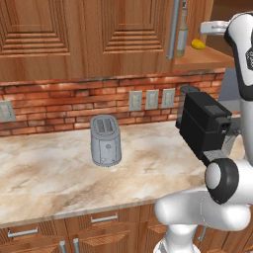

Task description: The dining table condiment station is running low on oil/vinegar bottle. Refill the condiment station by opening the cabinet and taking the oil/vinegar bottle from the cabinet and placing it on the dining table.

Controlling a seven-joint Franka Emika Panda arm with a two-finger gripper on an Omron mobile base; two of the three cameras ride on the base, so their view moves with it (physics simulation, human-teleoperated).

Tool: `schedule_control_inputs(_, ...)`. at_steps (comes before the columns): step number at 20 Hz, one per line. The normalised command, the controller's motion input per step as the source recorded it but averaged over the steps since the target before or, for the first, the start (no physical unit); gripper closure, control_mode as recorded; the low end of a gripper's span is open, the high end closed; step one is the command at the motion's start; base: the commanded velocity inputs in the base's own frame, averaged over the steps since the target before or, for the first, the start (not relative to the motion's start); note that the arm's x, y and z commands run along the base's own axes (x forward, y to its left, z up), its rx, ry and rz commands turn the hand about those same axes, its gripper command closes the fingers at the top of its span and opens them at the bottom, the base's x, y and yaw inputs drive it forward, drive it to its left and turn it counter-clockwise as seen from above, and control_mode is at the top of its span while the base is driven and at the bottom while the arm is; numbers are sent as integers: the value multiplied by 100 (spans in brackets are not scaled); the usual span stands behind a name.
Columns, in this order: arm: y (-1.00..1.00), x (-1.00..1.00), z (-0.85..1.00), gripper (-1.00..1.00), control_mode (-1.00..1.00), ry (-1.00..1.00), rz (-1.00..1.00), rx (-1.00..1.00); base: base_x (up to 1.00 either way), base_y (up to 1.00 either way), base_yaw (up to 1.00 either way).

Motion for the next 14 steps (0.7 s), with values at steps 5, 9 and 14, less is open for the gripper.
schedule_control_inputs(5, -10, 23, 1, -100, -100, 0, 2, 0, 0, 0, 0)
schedule_control_inputs(9, -3, 27, 0, -100, -100, 0, 1, 0, 0, 0, 0)
schedule_control_inputs(14, 0, 25, 0, -100, -100, 0, 0, 0, 0, 0, 0)
